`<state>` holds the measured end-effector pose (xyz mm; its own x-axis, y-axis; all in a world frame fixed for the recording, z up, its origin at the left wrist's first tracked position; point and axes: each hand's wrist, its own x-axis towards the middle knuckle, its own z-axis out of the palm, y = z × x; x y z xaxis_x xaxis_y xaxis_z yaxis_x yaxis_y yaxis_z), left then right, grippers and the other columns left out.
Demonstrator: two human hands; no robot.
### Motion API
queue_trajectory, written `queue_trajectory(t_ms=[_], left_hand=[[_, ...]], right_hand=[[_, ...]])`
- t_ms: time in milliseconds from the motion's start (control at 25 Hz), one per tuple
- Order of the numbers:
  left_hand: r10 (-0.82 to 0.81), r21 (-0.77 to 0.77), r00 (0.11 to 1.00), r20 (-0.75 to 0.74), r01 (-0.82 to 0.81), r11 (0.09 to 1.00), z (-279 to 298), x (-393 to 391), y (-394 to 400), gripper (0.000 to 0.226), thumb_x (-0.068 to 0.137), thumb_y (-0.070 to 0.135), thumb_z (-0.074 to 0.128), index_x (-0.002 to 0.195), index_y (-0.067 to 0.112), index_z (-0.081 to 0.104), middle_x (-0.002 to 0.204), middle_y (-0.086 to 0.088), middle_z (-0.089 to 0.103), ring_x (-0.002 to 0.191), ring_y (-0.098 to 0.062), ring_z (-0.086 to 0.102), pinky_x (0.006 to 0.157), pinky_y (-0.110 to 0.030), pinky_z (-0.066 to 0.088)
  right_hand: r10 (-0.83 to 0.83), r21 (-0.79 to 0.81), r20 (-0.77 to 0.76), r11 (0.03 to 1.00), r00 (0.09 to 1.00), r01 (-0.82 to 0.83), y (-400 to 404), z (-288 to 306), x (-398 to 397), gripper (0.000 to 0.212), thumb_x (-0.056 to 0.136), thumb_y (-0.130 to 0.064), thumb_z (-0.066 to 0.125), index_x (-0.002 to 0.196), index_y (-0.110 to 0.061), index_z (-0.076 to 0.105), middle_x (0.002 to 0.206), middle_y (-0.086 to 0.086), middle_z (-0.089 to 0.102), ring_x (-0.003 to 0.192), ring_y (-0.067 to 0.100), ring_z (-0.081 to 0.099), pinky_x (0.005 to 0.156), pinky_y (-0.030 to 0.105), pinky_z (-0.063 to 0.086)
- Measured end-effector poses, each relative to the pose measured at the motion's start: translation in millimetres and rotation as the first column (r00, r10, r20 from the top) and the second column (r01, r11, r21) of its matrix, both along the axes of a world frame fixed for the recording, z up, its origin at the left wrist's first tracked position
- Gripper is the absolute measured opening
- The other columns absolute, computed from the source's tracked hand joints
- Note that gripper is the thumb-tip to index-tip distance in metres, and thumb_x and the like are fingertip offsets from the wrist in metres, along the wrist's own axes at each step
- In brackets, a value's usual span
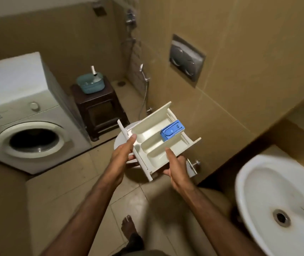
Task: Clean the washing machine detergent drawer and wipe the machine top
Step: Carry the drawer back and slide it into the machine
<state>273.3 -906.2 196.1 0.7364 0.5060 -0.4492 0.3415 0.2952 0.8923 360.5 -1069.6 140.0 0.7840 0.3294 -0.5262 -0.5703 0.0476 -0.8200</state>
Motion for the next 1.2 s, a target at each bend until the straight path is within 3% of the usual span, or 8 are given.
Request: queue_trajectory(t_ms=[120, 280, 560, 680, 1000, 1200], left_hand=[[0.06, -0.082, 0.998, 0.018, -0.058, 0.995, -7.3, -17.2, 66.4, 0.055, 0.09, 0.062, 0.067, 0.129, 0.023, 0.068, 0.117, -0.005, 0.078, 0.109, -0.026, 0.075, 0.098, -0.05, 0.058], [0.149, -0.182, 0.989, 0.006, -0.146, 0.972, -20.0, -47.1, 152.9, 0.052, 0.09, 0.048, 0.072, 0.13, 0.015, 0.068, 0.12, -0.009, 0.077, 0.116, -0.026, 0.072, 0.094, -0.047, 0.06], [0.375, -0.254, 0.927, 0.006, -0.361, 0.897, -35.8, -97.6, 265.2, 0.043, 0.095, 0.034, 0.069, 0.128, 0.006, 0.066, 0.118, -0.015, 0.076, 0.111, -0.03, 0.074, 0.09, -0.051, 0.061], [0.483, -0.236, 0.876, 0.013, -0.466, 0.853, -43.9, -116.0, 307.0, 0.048, 0.093, 0.037, 0.071, 0.131, 0.009, 0.065, 0.12, -0.011, 0.076, 0.114, -0.028, 0.073, 0.092, -0.052, 0.06], [0.698, -0.234, 0.716, 0.005, -0.678, 0.697, -57.5, -157.6, 433.3, 0.055, 0.093, 0.047, 0.069, 0.14, 0.021, 0.057, 0.127, -0.008, 0.074, 0.116, -0.028, 0.072, 0.097, -0.056, 0.058], [0.82, -0.29, 0.573, 0.001, -0.784, 0.548, -55.2, -176.6, 504.8, 0.042, 0.098, 0.034, 0.066, 0.136, 0.019, 0.056, 0.115, -0.012, 0.078, 0.106, -0.032, 0.076, 0.083, -0.053, 0.063]], right_hand=[[0.048, 0.013, -0.002, 0.999, 0.999, -0.048, 70.6, -1.5, -2.3, 0.034, 0.103, -0.026, 0.063, 0.137, -0.019, 0.062, 0.12, 0.003, 0.077, 0.109, 0.024, 0.074, 0.084, 0.057, 0.062], [0.169, 0.009, 0.015, 0.986, 0.986, -0.169, 163.3, -4.8, -7.9, 0.03, 0.104, -0.024, 0.061, 0.135, -0.023, 0.061, 0.117, 0.001, 0.077, 0.101, 0.02, 0.077, 0.072, 0.047, 0.065], [0.451, -0.088, 0.05, 0.891, 0.891, -0.445, 311.8, -11.3, -16.5, 0.028, 0.104, -0.02, 0.058, 0.131, -0.016, 0.059, 0.119, 0.011, 0.073, 0.103, 0.029, 0.074, 0.074, 0.051, 0.065], [0.563, -0.11, 0.057, 0.824, 0.824, -0.555, 378.8, -17.4, -21.4, 0.029, 0.101, -0.02, 0.059, 0.129, -0.014, 0.062, 0.118, 0.014, 0.074, 0.101, 0.03, 0.076, 0.075, 0.058, 0.064], [0.805, -0.132, 0.031, 0.591, 0.593, -0.796, 569.2, -13.5, -43.7, 0.024, 0.105, -0.023, 0.056, 0.127, -0.015, 0.063, 0.108, 0.006, 0.077, 0.087, 0.019, 0.078, 0.061, 0.039, 0.063], [0.9, -0.132, -0.006, 0.431, 0.435, -0.893, 673.3, -16.5, -62.7, 0.023, 0.106, -0.026, 0.056, 0.128, -0.02, 0.06, 0.116, 0.006, 0.075, 0.093, 0.019, 0.076, 0.059, 0.034, 0.062]])
